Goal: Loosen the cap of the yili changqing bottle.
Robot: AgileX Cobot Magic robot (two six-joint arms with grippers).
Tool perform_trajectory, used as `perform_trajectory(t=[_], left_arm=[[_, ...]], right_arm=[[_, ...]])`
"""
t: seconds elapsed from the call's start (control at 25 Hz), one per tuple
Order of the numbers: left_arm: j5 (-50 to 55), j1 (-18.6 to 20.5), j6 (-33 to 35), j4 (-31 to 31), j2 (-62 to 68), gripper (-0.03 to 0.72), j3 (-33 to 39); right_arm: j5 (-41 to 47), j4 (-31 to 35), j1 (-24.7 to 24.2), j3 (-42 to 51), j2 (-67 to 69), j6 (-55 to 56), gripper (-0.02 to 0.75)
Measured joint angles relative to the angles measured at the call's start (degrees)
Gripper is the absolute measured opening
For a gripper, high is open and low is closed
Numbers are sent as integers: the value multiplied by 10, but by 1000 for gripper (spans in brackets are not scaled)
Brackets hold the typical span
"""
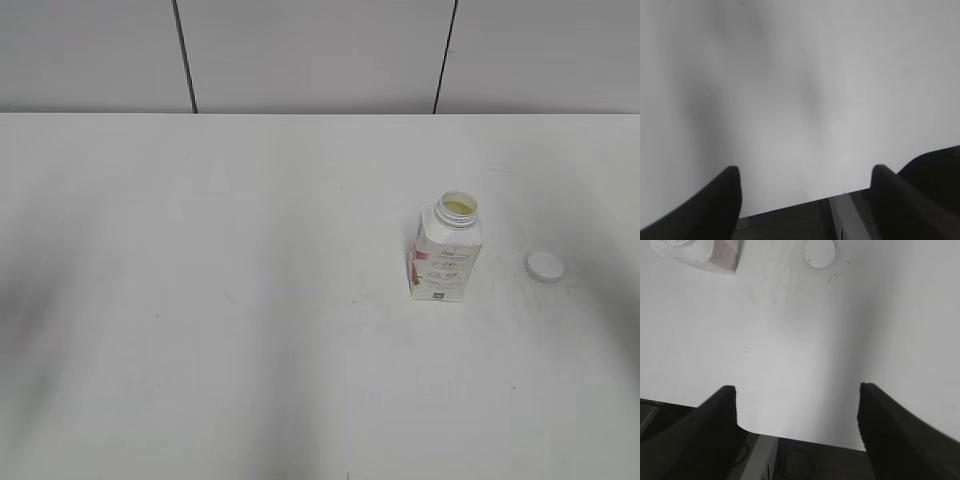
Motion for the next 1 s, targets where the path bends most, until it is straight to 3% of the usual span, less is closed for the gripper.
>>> perform_trajectory(t=[0.4,1.0], left_arm=[[1,0,-2,-36,-236,491,57],[11,0,-2,-47,-464,489,124]], right_arm=[[-12,0,0,119,-138,0,594],[-41,1,0,229,-346,-1,593]])
